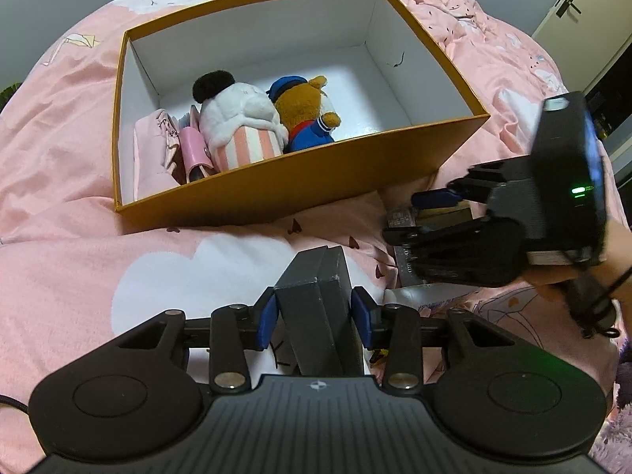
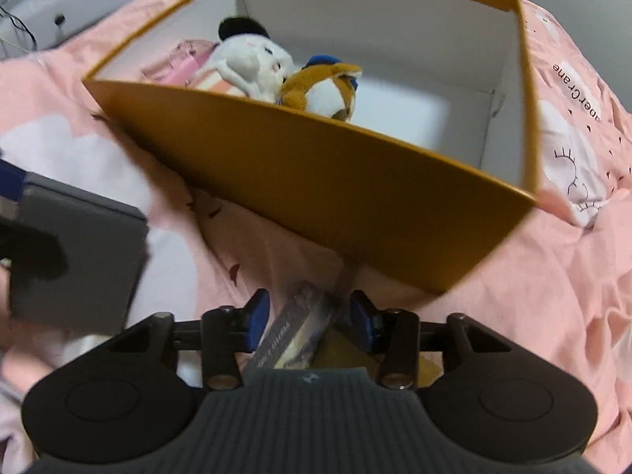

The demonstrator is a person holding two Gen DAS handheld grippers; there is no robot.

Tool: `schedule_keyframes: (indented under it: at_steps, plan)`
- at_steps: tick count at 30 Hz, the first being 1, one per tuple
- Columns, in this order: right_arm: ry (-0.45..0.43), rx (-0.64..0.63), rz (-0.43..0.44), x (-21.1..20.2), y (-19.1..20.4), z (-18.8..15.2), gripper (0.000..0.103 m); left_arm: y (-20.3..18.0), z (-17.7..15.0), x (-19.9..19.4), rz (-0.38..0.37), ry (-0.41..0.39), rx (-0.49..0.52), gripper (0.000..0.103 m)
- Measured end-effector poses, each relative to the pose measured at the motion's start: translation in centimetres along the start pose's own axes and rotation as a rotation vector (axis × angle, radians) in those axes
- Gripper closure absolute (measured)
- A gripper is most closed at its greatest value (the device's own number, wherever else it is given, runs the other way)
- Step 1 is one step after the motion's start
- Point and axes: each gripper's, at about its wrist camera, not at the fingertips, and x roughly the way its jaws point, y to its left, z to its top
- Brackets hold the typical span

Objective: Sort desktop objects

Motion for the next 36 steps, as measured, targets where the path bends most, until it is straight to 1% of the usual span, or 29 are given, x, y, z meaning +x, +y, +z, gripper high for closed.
schedule_keyframes:
  at_steps: [4,6,8,10,11,14,18,20,23,24,25,27,28,30,31,33,34,35,36]
  plan:
    - [0.038,-0.011,-0.104,1.8,1.0,0.1,0.05,0.3,0.0,0.0,-0.008,0.004,-0.01,0.057]
    - [0.039,-0.011,-0.134,2.3,1.2,-0.2,0.05,0.3,0.1,0.0,-0.011,0.005,-0.012,0.057]
    - [0.033,0.004,-0.136,2.1,1.0,-0.4,0.051,0.3,0.1,0.0,-0.01,0.005,-0.011,0.057]
    - [0.023,0.029,-0.121,1.7,0.4,-0.6,0.053,0.2,0.1,0.0,-0.009,0.004,-0.009,0.057]
    - [0.016,0.048,-0.107,1.4,-0.1,-0.9,0.055,0.2,0.1,-0.1,-0.009,0.004,-0.009,0.057]
    - [-0.038,0.122,-0.049,-0.2,-2.0,-1.7,0.065,0.2,0.1,-0.1,-0.01,0.004,-0.013,0.057]
    - [-0.096,0.182,0.019,-2.2,-3.8,-2.5,0.07,0.2,0.1,0.0,-0.01,0.001,-0.011,0.058]
    - [-0.128,0.196,0.055,-3.2,-4.1,-2.6,0.073,0.2,0.1,0.0,-0.008,0.001,-0.011,0.058]
    - [-0.172,0.182,0.103,-4.8,-2.9,-2.4,0.074,0.2,0.1,0.0,-0.009,-0.001,-0.012,0.058]
    - [-0.187,0.169,0.118,-5.3,-2.6,-2.2,0.081,0.2,0.1,0.0,-0.009,-0.002,-0.012,0.058]
    - [-0.202,0.169,0.144,-5.7,-2.4,-2.1,0.103,0.2,0.1,0.0,-0.01,-0.003,-0.013,0.058]
    - [-0.232,0.205,0.241,-6.5,-2.7,-1.4,0.103,0.2,0.1,0.0,-0.011,-0.004,-0.015,0.058]
    - [-0.24,0.198,0.242,-6.4,-2.1,-1.3,0.103,0.2,0.2,0.1,-0.01,-0.007,-0.015,0.058]
    - [-0.243,0.147,0.185,-6.1,-1.3,-0.9,0.102,0.2,0.2,0.1,-0.011,-0.009,-0.016,0.058]
    - [-0.231,0.142,0.171,-5.7,-1.0,-0.6,0.096,0.1,0.2,0.1,-0.014,-0.008,-0.016,0.058]
    - [-0.196,0.133,0.181,-5.1,-0.8,-0.8,0.095,0.0,0.1,0.1,-0.014,-0.01,-0.007,0.059]
    - [-0.175,0.126,0.186,-4.9,-0.7,-1.1,0.089,-0.1,0.1,0.1,-0.014,-0.011,-0.006,0.059]
    - [-0.151,0.117,0.183,-4.6,-0.5,-1.4,0.076,0.0,0.2,0.1,-0.015,-0.01,-0.008,0.059]
    - [-0.129,0.113,0.173,-4.2,-0.4,-1.7,0.071,0.1,0.2,0.1,-0.016,-0.008,-0.01,0.059]
